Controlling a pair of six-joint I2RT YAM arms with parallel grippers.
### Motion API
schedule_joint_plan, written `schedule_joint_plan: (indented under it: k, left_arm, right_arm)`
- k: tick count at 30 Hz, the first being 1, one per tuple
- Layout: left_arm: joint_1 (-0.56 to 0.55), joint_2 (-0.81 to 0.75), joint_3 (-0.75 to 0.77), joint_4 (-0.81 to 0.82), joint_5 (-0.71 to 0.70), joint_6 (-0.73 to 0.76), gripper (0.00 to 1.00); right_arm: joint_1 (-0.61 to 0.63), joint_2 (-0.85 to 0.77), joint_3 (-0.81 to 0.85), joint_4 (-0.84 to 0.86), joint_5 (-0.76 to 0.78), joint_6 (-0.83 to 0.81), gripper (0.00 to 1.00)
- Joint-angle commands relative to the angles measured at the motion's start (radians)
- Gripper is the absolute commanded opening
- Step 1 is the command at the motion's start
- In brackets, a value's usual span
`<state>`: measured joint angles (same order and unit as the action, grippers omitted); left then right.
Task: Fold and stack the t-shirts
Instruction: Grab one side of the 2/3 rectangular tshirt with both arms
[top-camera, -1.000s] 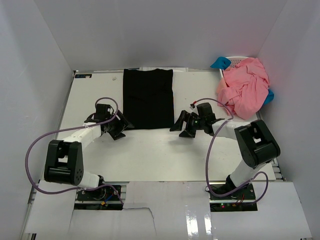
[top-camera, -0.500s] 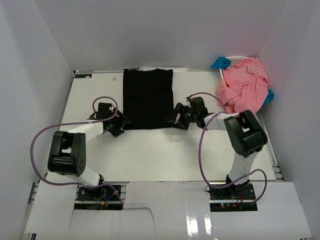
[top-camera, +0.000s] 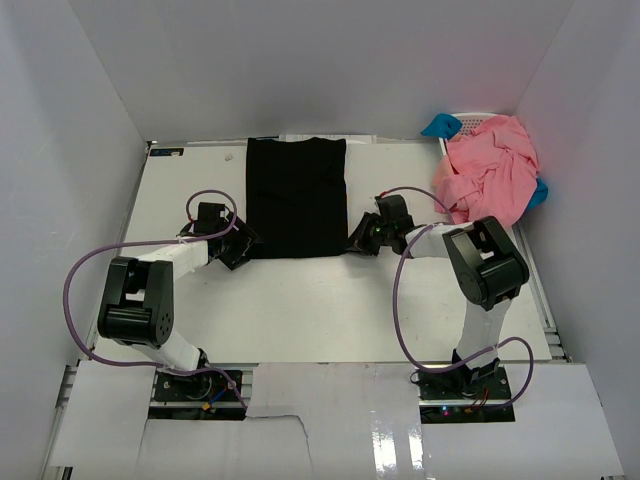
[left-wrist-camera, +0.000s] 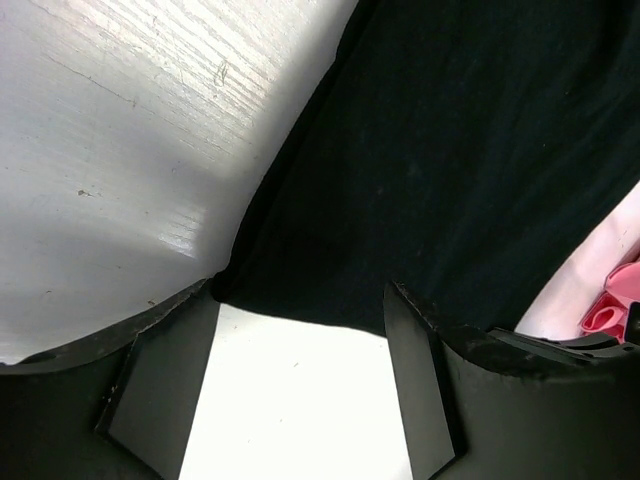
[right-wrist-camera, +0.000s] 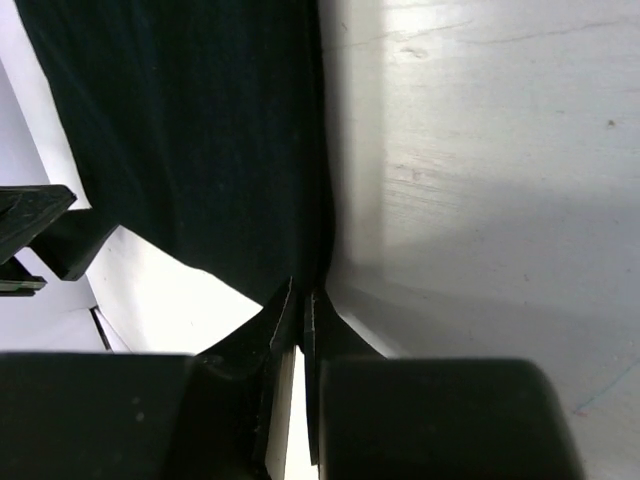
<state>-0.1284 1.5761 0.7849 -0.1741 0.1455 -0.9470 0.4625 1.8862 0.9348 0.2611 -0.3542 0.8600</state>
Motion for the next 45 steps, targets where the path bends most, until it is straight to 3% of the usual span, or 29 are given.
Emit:
schedule_joint_plan:
  k: [1,18,34,45]
  left_arm:
    - [-0.002,0.013,-0.022,-0.033,-0.064,0.024,0.78]
    - [-0.002,-0.014,-0.093,-0.034,-0.072,0.016,0.75]
    - [-0.002,-0.028,-0.111,-0.027,-0.075,0.014,0.75]
    - [-0.026,0.028,-0.092,-0.007,-0.052,-0.015,0.74]
  right_arm:
    - [0.005,0.019,0.038,0.006,-0.003,-0.001,0.08]
    - [0.002,-0.029,0.121,0.000,-0.065,0.074,0.08]
    - [-0.039,0.071,0.378,-0.002,-0.117,0.218,0.08]
    - [-0.039,0.099,0.406,-0.003,-0.126,0.224,0.08]
